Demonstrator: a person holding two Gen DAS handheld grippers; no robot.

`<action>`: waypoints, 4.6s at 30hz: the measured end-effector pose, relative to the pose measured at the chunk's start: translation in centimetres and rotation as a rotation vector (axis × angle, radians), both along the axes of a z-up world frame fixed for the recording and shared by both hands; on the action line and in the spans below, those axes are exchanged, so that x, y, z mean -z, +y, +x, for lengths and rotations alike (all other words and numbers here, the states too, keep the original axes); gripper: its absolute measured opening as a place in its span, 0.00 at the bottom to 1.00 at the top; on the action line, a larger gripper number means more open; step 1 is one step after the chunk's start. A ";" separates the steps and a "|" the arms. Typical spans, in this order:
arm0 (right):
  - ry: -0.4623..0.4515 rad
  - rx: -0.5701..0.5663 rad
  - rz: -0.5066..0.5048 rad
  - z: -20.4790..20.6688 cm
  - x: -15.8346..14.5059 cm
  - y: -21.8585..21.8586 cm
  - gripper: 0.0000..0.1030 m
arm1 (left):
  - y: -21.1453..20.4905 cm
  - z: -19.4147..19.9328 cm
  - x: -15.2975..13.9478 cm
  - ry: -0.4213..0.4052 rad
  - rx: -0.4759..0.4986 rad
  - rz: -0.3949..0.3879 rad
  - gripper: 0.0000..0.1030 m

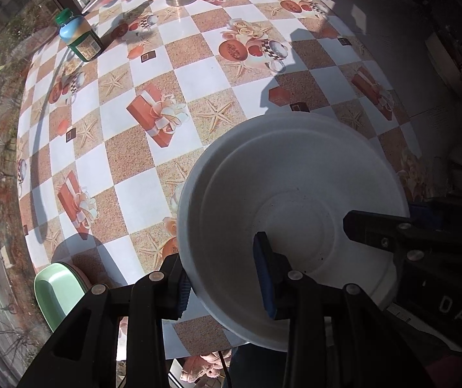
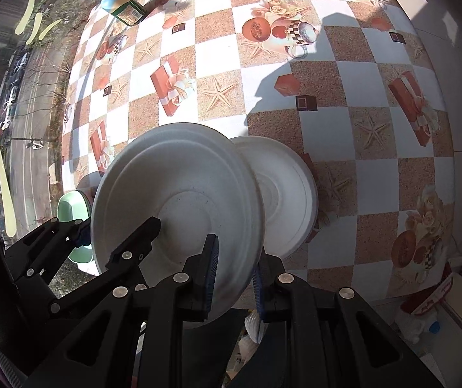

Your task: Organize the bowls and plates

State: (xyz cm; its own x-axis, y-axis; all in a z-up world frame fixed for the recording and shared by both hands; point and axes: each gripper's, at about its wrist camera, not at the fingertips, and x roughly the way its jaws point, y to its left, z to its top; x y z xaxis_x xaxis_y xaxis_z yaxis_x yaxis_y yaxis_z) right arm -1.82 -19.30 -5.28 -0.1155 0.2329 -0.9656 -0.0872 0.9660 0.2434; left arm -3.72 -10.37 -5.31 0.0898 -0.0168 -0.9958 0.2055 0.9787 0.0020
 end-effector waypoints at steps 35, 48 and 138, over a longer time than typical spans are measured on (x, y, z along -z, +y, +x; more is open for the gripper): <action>0.068 0.082 -0.155 -1.1 4.6 -6.3 0.81 | 3.5 -0.5 4.4 0.192 -0.084 0.040 0.77; 0.050 -0.001 -0.182 -0.3 3.5 -3.1 0.81 | 5.1 0.3 2.1 0.133 -0.102 0.051 0.77; 0.136 0.169 -0.171 -3.8 10.0 -4.7 0.81 | 1.0 1.9 3.9 0.102 -0.137 0.013 0.78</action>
State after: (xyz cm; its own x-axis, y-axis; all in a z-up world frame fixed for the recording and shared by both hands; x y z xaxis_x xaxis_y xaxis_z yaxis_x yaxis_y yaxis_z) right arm -5.67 -24.00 -15.27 -0.2199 0.0950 -0.9709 0.1010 0.9921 0.0742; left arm -1.84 -9.40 -9.20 -0.0115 0.0016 -0.9999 0.0697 0.9976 0.0008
